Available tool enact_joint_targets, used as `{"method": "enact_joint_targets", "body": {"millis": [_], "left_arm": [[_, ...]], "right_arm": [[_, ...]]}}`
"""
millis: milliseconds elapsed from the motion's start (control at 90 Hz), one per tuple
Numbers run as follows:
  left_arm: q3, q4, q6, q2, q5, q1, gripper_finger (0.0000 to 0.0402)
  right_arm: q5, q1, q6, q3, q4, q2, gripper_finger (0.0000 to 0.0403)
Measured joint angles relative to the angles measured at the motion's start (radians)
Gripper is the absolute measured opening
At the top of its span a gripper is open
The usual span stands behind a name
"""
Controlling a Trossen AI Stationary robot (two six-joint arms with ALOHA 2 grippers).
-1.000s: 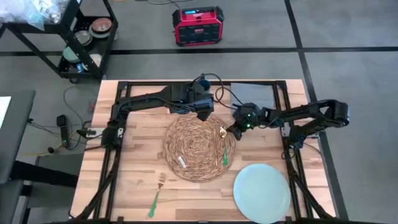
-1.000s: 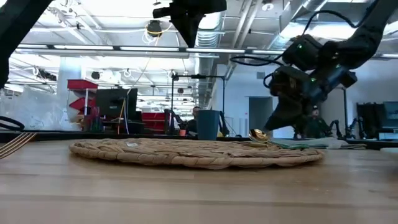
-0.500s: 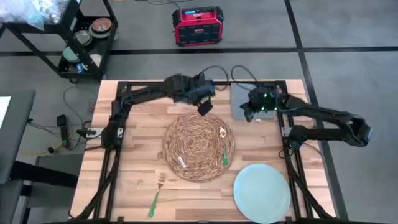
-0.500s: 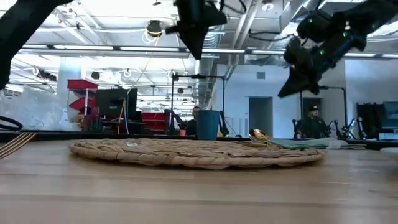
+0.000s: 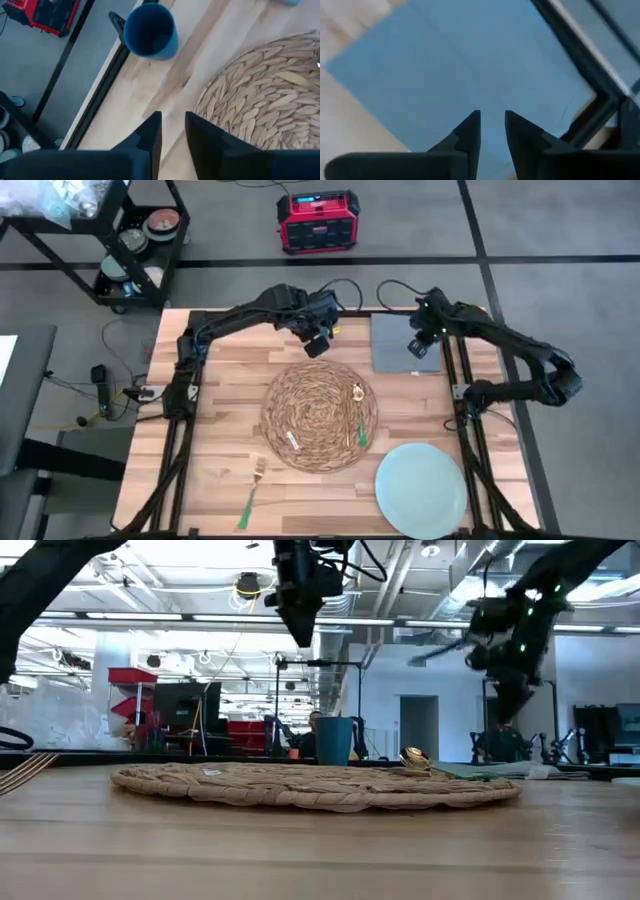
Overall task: Set table place
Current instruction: Adjust the blue cup
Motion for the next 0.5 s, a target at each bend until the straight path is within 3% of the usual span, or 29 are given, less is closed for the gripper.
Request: {"method": "enact_joint_targets", "body": {"millis": [156,244,500], "left_arm": [[0.000,-0.051,0.002,0.000,-0.019,-0.002,0.0080],[0.000,-0.098,0.005,0.000,-0.051,-0.002,0.0081],[0.000,-0.100,0.015,-0.002,-0.059,0.006,0.0081]], "right_arm": [[-0.147,-0.077,0.082,-0.002,-0.032,0.115,0.0078],[-0.171,-0.103,0.101,0.010,0.032,0.178,0.0078],[-0.264,-0.164,0.259,0.206,-0.019,0.290,0.0101]]}}
